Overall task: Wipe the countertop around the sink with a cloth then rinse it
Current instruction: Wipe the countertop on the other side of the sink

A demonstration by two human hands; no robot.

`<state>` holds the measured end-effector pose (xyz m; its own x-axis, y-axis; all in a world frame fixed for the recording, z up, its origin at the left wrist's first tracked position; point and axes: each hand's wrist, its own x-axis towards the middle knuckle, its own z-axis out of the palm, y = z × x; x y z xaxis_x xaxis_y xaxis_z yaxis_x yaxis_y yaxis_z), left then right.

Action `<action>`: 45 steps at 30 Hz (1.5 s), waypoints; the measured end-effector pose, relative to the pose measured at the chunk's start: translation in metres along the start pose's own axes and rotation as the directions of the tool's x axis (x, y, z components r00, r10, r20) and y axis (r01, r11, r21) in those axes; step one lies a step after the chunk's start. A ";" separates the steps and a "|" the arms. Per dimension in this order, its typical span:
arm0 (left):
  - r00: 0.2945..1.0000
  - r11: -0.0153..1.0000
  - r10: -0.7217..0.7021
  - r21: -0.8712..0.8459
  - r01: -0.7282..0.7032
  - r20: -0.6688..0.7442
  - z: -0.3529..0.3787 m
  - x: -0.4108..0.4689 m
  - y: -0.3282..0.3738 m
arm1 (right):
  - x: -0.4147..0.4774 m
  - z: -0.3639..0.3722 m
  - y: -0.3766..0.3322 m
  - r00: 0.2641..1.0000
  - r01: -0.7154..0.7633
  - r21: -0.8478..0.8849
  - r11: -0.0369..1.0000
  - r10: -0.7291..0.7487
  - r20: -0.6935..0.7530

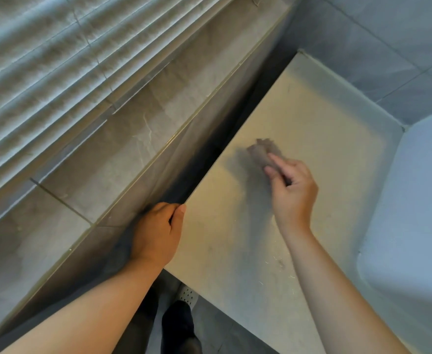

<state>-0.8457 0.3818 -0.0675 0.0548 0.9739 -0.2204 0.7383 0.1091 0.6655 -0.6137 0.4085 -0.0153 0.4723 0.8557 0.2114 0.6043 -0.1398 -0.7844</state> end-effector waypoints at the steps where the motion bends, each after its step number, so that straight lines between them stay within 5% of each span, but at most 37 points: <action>1: 1.000 1.000 0.001 0.005 -0.001 -0.004 0.000 0.000 0.001 | 0.011 -0.006 0.010 0.999 -0.021 -0.029 0.999 0.021 -0.026; 6: 1.000 1.000 -0.007 0.012 0.007 -0.001 -0.001 -0.001 0.001 | 0.021 -0.003 0.045 0.997 -0.064 -0.092 0.994 0.067 0.032; 15: 1.000 0.999 -0.008 0.031 0.007 0.013 -0.003 -0.001 0.005 | -0.079 0.002 0.026 0.980 0.105 -0.074 0.992 -0.091 0.175; 19: 1.000 0.999 0.009 0.047 -0.009 -0.004 -0.003 -0.001 0.005 | -0.102 -0.010 0.008 0.941 -0.007 0.011 1.000 0.003 0.338; 26: 0.995 0.995 0.098 0.029 -0.098 -0.009 -0.012 -0.015 0.017 | -0.031 -0.059 0.031 0.997 -0.064 -0.061 0.996 0.061 -0.039; 34: 0.926 0.918 0.353 0.145 -0.370 0.133 0.000 -0.048 0.034 | -0.013 -0.047 0.074 0.994 -0.110 -0.164 0.980 0.109 -0.019; 41: 0.914 0.890 0.371 0.218 -0.401 0.167 0.011 -0.047 0.026 | -0.103 -0.039 0.047 0.992 0.032 -0.098 0.995 -0.020 0.121; 45: 0.896 0.856 0.401 0.270 -0.440 0.189 0.008 -0.048 0.026 | -0.128 -0.050 0.032 0.953 -0.041 -0.003 0.999 0.039 0.299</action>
<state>-0.8242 0.3363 -0.0453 0.4723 0.8790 -0.0655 0.7896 -0.3889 0.4746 -0.6229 0.2690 -0.0379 0.2821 0.9594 -0.0040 0.5864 -0.1757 -0.7908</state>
